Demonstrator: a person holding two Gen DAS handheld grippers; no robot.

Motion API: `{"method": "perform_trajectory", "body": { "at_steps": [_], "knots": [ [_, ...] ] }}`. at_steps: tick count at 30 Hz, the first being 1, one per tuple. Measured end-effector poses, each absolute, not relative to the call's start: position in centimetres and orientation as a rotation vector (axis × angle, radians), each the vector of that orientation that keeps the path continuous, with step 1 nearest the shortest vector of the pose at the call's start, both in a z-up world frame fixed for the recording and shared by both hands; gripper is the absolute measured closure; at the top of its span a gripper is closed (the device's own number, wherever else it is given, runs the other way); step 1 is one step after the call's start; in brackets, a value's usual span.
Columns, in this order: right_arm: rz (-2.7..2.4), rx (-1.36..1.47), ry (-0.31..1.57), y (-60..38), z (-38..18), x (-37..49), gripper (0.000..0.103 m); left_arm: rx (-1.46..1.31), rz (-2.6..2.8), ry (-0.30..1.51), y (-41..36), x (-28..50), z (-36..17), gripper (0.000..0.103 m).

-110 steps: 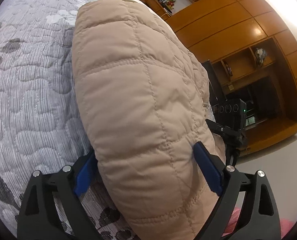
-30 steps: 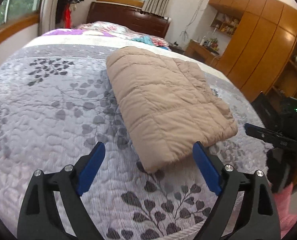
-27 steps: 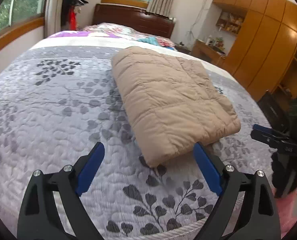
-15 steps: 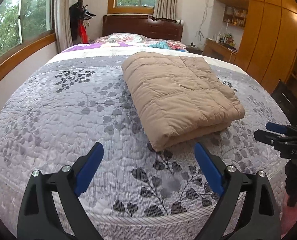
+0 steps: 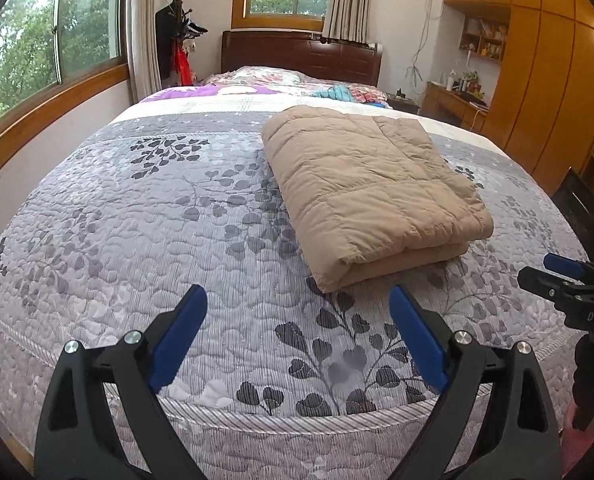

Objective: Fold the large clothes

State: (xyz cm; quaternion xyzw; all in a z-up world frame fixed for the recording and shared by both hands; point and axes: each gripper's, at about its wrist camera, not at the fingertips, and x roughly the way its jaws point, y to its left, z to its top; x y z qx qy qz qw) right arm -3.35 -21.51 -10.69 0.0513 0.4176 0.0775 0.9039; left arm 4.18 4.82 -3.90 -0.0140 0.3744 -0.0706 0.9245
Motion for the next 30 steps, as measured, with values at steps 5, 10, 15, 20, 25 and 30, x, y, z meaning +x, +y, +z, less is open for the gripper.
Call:
{"method": "perform_trajectory", "body": {
  "at_steps": [5, 10, 15, 20, 25, 30],
  "knots": [
    [0.156, 0.095, 0.860, -21.33, -10.71, -3.49, 0.004, -0.027, -0.143, 0.774, 4.76, 4.12, -3.95, 0.011],
    [0.155, 0.092, 0.859, -21.29, -10.76, -3.49, 0.004, -0.019, -0.139, 0.777, 4.75, 4.06, -4.08, 0.011],
    [0.163, 0.088, 0.863, -21.22, -10.86, -3.48, 0.004, -0.017, -0.137, 0.777, 4.71, 4.10, -4.12, 0.011],
    [0.164, 0.087, 0.862, -21.18, -10.84, -3.48, 0.004, -0.007, -0.141, 0.775, 4.59, 4.04, -4.11, 0.011],
    [0.166, 0.083, 0.866, -21.03, -10.94, -3.38, 0.004, -0.010, -0.145, 0.778, 4.58, 3.97, -4.07, 0.011],
    [0.168, 0.075, 0.865, -20.91, -10.95, -3.36, 0.004, -0.007, -0.141, 0.781, 4.56, 4.00, -4.10, 0.011]
  ]
}}
